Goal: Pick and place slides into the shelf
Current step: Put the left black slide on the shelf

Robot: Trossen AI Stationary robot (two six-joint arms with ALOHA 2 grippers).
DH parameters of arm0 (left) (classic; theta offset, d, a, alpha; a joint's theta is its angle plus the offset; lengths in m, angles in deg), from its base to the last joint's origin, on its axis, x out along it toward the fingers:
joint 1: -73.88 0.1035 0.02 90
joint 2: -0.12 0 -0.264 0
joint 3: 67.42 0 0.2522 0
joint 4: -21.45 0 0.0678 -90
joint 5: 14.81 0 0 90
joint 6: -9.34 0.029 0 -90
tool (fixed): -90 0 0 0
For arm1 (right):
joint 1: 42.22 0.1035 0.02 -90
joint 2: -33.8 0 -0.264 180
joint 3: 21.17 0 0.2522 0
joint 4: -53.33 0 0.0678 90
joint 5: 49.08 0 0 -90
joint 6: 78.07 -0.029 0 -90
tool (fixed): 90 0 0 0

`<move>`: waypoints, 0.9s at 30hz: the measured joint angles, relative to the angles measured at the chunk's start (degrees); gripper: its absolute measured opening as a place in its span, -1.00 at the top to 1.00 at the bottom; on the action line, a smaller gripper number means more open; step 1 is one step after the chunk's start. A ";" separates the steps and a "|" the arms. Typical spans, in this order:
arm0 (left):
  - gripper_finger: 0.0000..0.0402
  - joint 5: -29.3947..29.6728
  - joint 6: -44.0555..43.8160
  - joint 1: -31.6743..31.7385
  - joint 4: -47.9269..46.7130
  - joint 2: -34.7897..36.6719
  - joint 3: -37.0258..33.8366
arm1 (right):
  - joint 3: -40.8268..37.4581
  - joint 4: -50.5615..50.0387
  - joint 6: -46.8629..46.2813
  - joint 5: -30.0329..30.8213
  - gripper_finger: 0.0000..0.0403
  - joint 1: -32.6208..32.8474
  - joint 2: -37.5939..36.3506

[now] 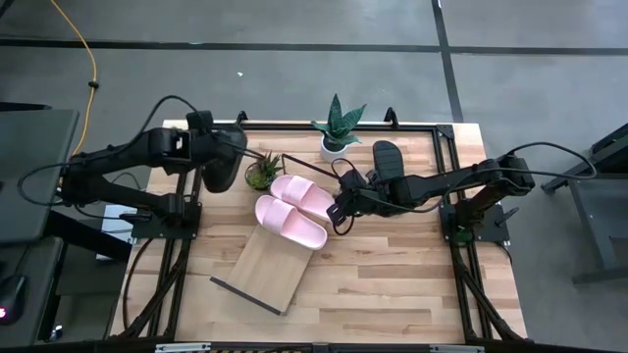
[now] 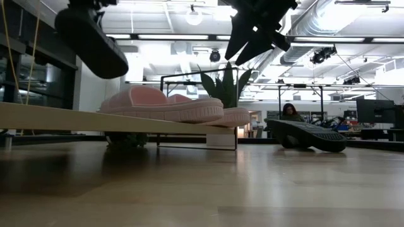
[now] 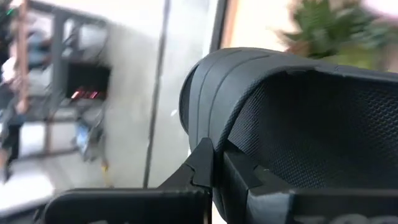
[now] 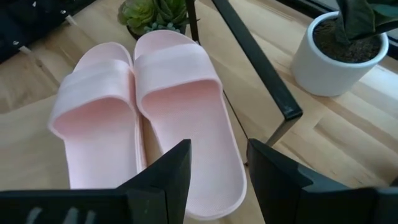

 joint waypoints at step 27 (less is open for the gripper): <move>1.00 -9.38 22.32 -29.25 17.13 -0.07 5.01 | 0.00 7.97 -8.28 -13.89 0.27 -0.84 -0.45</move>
